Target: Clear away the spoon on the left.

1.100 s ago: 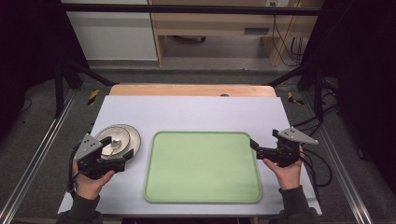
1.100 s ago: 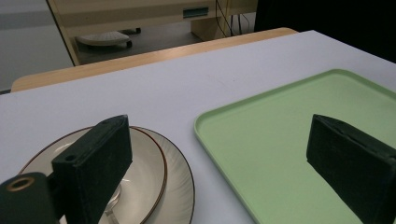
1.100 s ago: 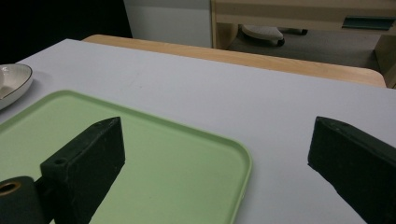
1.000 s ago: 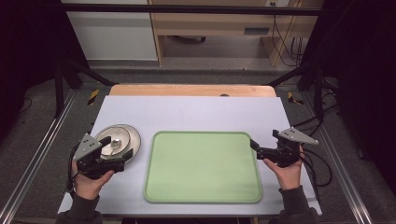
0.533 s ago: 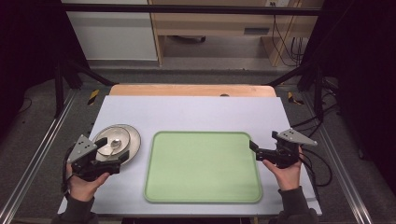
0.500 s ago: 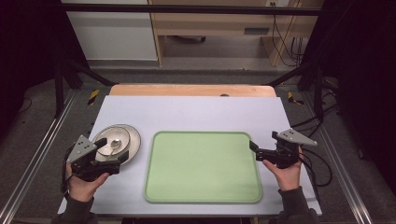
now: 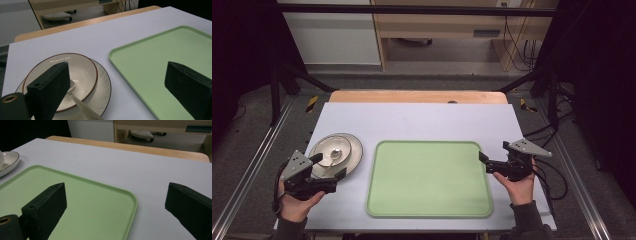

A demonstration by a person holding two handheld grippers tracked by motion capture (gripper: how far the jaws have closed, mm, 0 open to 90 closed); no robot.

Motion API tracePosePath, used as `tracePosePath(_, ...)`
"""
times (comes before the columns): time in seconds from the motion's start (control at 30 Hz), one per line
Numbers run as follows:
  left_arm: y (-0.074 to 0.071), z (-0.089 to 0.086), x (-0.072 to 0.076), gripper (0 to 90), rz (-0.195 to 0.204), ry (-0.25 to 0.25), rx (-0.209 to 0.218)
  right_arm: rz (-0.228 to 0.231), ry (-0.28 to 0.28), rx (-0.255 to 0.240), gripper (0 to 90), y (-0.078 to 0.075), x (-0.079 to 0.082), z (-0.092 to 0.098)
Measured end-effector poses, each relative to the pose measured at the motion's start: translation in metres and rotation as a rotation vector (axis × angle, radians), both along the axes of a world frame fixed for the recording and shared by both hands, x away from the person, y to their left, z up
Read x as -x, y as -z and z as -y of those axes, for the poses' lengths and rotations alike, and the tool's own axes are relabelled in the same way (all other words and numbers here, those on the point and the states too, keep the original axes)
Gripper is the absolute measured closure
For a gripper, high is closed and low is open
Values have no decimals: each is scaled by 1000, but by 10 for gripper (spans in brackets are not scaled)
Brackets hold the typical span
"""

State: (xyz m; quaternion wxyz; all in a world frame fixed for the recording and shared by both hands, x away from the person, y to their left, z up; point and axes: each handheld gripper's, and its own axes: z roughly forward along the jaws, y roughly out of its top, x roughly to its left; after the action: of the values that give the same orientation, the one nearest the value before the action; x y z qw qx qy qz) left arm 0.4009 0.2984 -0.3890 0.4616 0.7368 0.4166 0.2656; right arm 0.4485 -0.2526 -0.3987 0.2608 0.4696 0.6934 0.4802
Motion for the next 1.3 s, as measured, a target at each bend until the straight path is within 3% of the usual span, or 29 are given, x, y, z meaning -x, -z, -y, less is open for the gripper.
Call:
tracePosePath(0.3,9,-5,4,65,-22,-11,-14,-13,-8,9,41,1,-1,-1)
tracePosePath(0.53,20,-9,5,80,-45,-28,-49,-20,-9,18,40,2,-1,-2)
tracePosePath(1.03,29,-12,4,195,-50,-40,-89,-32,-14,27,41,4,-3,-4)
tracePosePath(1.3,33,-14,2,300,-50,-60,-99,-41,-22,31,41,6,-4,-5)
